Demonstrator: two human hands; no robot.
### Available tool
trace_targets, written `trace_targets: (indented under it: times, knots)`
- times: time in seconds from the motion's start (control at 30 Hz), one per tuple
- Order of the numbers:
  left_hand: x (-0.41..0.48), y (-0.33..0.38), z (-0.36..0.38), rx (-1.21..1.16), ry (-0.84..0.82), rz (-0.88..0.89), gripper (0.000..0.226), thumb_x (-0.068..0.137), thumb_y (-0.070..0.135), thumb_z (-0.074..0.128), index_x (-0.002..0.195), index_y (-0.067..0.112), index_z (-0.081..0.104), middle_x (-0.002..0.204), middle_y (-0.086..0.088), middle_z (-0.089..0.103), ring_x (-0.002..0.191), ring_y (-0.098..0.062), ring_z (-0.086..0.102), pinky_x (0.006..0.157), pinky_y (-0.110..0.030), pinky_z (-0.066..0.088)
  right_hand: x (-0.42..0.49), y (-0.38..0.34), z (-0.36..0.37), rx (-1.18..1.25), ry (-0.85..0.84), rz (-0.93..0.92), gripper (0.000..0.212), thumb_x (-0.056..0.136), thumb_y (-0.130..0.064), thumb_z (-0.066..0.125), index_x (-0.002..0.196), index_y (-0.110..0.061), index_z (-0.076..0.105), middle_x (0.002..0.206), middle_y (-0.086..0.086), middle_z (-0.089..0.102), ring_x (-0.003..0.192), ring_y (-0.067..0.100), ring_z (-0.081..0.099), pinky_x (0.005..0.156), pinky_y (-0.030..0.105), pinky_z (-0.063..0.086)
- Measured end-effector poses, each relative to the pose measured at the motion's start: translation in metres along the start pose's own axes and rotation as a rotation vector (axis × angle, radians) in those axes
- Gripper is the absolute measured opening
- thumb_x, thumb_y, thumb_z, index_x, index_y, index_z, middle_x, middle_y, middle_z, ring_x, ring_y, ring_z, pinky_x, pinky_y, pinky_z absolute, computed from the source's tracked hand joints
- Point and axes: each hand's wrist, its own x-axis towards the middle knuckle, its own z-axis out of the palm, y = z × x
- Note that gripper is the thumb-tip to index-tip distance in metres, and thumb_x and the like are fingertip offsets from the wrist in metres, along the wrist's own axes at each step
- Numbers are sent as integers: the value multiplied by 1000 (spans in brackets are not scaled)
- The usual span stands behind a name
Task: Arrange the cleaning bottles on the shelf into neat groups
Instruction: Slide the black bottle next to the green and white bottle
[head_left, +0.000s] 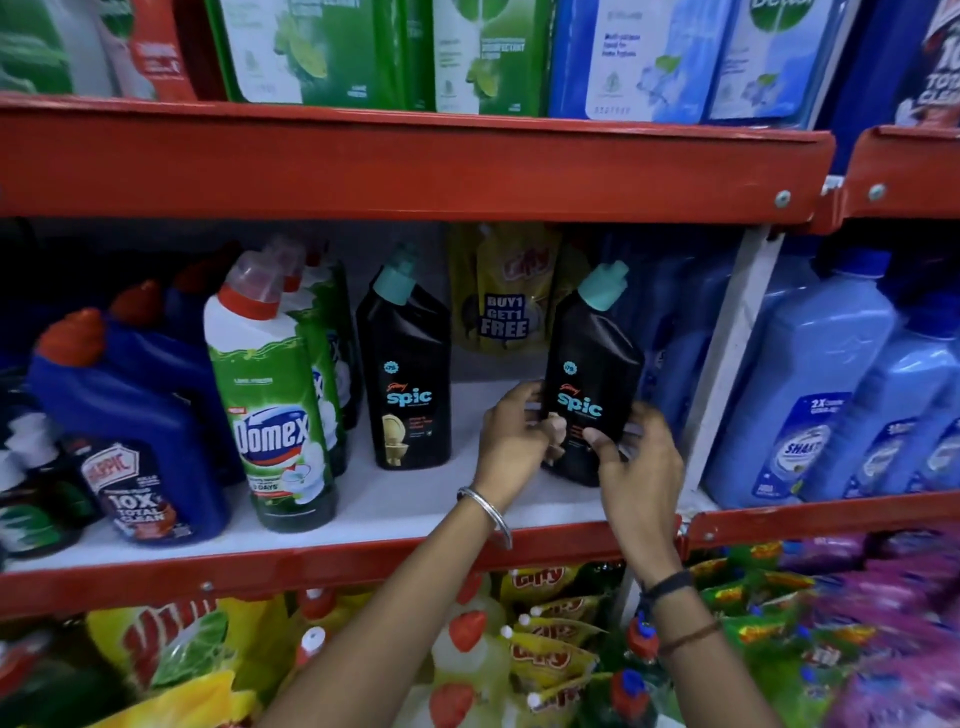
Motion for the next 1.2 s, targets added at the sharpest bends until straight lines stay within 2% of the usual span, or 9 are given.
trace_targets:
  times: [0.07, 0.13, 0.23, 0.4, 0.5, 0.63, 0.9, 1.0, 1.2]
  knots:
    - [-11, 4, -15, 27, 49, 58, 33, 83, -4, 61, 115, 5, 59, 97, -1, 62, 66, 14, 61, 52, -2, 44, -5, -11, 0, 90, -32, -15, 42, 81, -13, 71, 120, -9, 54, 113, 8, 65, 102, 19, 61, 80, 4, 44]
    - [-22, 7, -31, 32, 96, 103, 34, 83, 0, 63, 114, 13, 60, 108, -4, 64, 82, 3, 62, 57, -6, 49, -11, -25, 2, 189, -85, -11, 41, 81, -14, 71, 119, -11, 56, 111, 3, 64, 102, 15, 60, 73, -4, 40]
    - [-39, 5, -55, 27, 189, 136, 33, 81, 9, 67, 109, 26, 60, 110, -7, 67, 91, -16, 68, 67, -33, 61, -20, -42, 10, 299, -168, -5, 40, 80, -14, 72, 117, -17, 58, 109, -4, 65, 102, 13, 61, 72, -2, 42]
    - [-62, 0, -95, -24, 314, 108, 34, 79, 2, 68, 107, 20, 63, 91, 4, 71, 76, 2, 68, 59, -16, 54, -40, -66, 32, 428, -286, 28, 43, 79, -11, 72, 120, -20, 59, 106, -12, 65, 101, 9, 64, 72, 0, 44]
    - [-70, -7, -113, 5, 371, 85, 36, 77, 8, 70, 108, 25, 62, 95, 9, 70, 87, -5, 69, 72, -29, 60, -52, -76, 48, 444, -334, 27, 44, 80, -10, 71, 121, -21, 58, 104, -20, 62, 100, 11, 63, 73, 1, 45]
    - [-76, -16, -124, 87, 450, 74, 40, 77, 16, 70, 116, 24, 60, 111, -2, 67, 100, -19, 66, 85, -45, 56, -61, -79, 64, 452, -372, 40, 45, 81, -9, 69, 124, -19, 58, 111, -5, 65, 103, 17, 64, 77, 4, 48]
    - [-76, -29, -127, 200, 466, 136, 38, 83, 15, 63, 120, 21, 58, 114, -2, 59, 104, -23, 62, 86, -47, 55, -64, -75, 78, 434, -409, 37, 45, 81, -9, 69, 124, -16, 58, 111, -3, 66, 101, 15, 65, 82, 12, 53]
    - [-77, -31, -123, 255, 458, 160, 40, 88, 15, 59, 126, 18, 51, 117, 0, 50, 110, -25, 56, 88, -46, 54, -66, -73, 79, 427, -412, 39, 46, 82, -11, 69, 126, -13, 57, 114, -1, 66, 103, 15, 65, 77, 4, 48]
    - [-89, -36, -124, 314, 271, 174, 59, 97, 26, 45, 148, 29, 16, 145, -3, 41, 130, -15, 43, 97, -22, 40, -75, -68, 73, 454, -434, 47, 43, 88, -40, 56, 130, -33, 50, 123, -4, 65, 113, 3, 61, 93, 18, 51]
